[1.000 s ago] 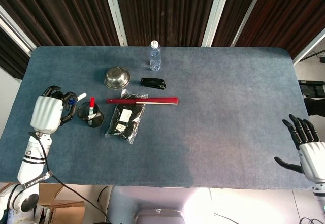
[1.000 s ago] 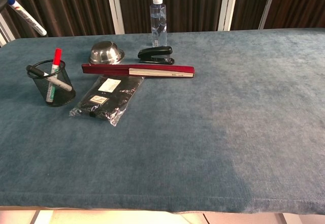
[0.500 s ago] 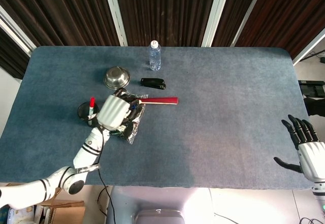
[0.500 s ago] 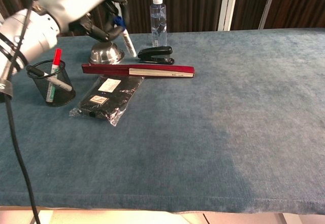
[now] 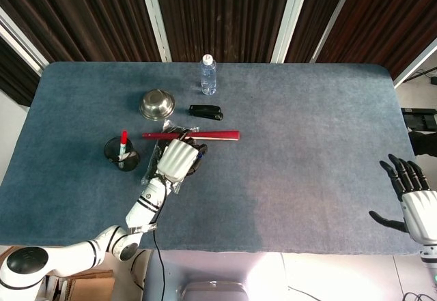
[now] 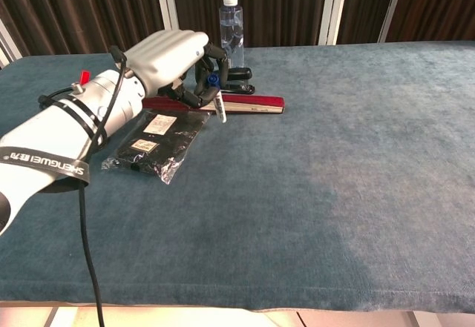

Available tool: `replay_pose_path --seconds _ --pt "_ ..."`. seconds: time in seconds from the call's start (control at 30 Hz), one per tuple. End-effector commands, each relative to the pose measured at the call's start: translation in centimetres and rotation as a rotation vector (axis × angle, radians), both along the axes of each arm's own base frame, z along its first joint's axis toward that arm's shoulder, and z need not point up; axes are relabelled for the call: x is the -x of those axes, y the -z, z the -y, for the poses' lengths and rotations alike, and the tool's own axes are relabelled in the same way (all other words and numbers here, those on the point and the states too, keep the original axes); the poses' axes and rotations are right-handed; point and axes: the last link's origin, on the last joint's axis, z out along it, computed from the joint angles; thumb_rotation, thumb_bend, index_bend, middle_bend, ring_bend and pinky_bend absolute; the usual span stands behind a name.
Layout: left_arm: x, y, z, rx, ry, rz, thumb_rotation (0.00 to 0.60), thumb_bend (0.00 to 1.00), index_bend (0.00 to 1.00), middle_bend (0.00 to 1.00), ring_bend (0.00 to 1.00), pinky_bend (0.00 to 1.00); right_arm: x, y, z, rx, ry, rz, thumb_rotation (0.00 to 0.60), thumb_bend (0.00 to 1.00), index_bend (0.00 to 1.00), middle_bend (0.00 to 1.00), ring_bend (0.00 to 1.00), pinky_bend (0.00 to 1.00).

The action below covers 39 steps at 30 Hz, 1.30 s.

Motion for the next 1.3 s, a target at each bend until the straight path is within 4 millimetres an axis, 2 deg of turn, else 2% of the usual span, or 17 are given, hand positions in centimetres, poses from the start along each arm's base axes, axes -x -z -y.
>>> replay_pose_path --seconds 0.03,0.1,0.17,0.23,0.33,0.43,0.53,0.67,0.77,0.87,0.97,1.07,1.3 --pt "0.1 0.2 0.4 0.014 -0.022 -0.025 0.6 0.35 0.17 0.36 0.27 0.15 0.0 0.0 0.0 0.0 -0.001 0.0 0.6 0.11 0.0 0.0 0.0 0.0" --pt "0.0 0.0 0.7 0.032 -0.038 -0.016 0.6 0.34 0.06 0.27 0.19 0.13 0.0 0.0 0.0 -0.001 -0.004 0.0 0.6 0.11 0.0 0.0 0.0 0.0" --pt "-0.2 -0.6 1.1 0.053 -0.051 -0.013 0.6 0.33 0.0 0.18 0.12 0.11 0.0 0.0 0.0 -0.001 -0.005 0.001 0.6 0.11 0.0 0.0 0.0 0.0" --pt "-0.4 -1.4 1.4 0.061 -0.055 -0.017 0.6 0.32 0.0 0.13 0.08 0.08 -0.1 0.0 0.0 -0.001 -0.005 0.0 0.6 0.11 0.0 0.0 0.0 0.0" --pt "-0.3 -3.2 1.9 0.043 -0.062 -0.024 0.6 0.31 0.0 0.11 0.06 0.07 -0.1 0.0 0.0 -0.001 -0.008 0.002 0.6 0.11 0.0 0.0 0.0 0.0" --pt "0.9 -5.9 2.2 0.004 -0.103 -0.031 0.6 0.31 0.0 0.11 0.05 0.05 0.1 0.0 0.0 -0.003 0.002 0.0 0.6 0.11 0.0 0.0 0.0 0.0" --pt "3.8 -9.6 2.7 -0.065 -0.183 -0.064 0.6 0.31 0.0 0.11 0.06 0.04 0.4 -0.1 -0.1 -0.01 0.02 -0.007 0.6 0.11 0.0 0.0 0.0 0.0" --pt "9.3 -15.2 4.0 -0.16 -0.342 -0.029 0.6 0.31 0.01 0.12 0.06 0.03 0.7 -0.2 -0.1 -0.01 0.03 -0.003 0.6 0.11 0.0 0.0 0.0 0.0" --pt "13.5 -18.2 5.6 -0.191 -0.432 -0.034 0.6 0.31 0.02 0.12 0.05 0.03 0.9 -0.1 0.0 -0.018 0.038 -0.001 0.6 0.11 0.0 0.0 0.0 0.0" --pt "17.3 -20.2 7.8 -0.197 -0.51 -0.023 0.6 0.31 0.03 0.11 0.05 0.02 0.8 0.4 0.1 -0.034 0.029 0.0 0.6 0.11 0.0 0.0 0.0 0.0" --pt "20.4 -21.5 10.5 -0.219 -0.546 -0.024 0.6 0.31 0.04 0.11 0.05 0.02 0.7 0.6 0.4 -0.04 0.025 0.006 0.6 0.11 0.0 0.0 0.0 0.0" --pt "22.5 -22.3 13.4 -0.254 -0.573 -0.04 0.6 0.31 0.04 0.12 0.05 0.01 0.6 0.7 0.6 -0.042 0.015 0.011 0.6 0.11 0.0 0.0 0.0 0.0" --pt "24.1 -22.1 19.3 -0.306 -0.587 -0.028 0.6 0.31 0.04 0.12 0.05 0.01 0.0 1.6 0.8 -0.065 -0.012 0.013 0.6 0.11 0.0 0.0 0.0 0.0"
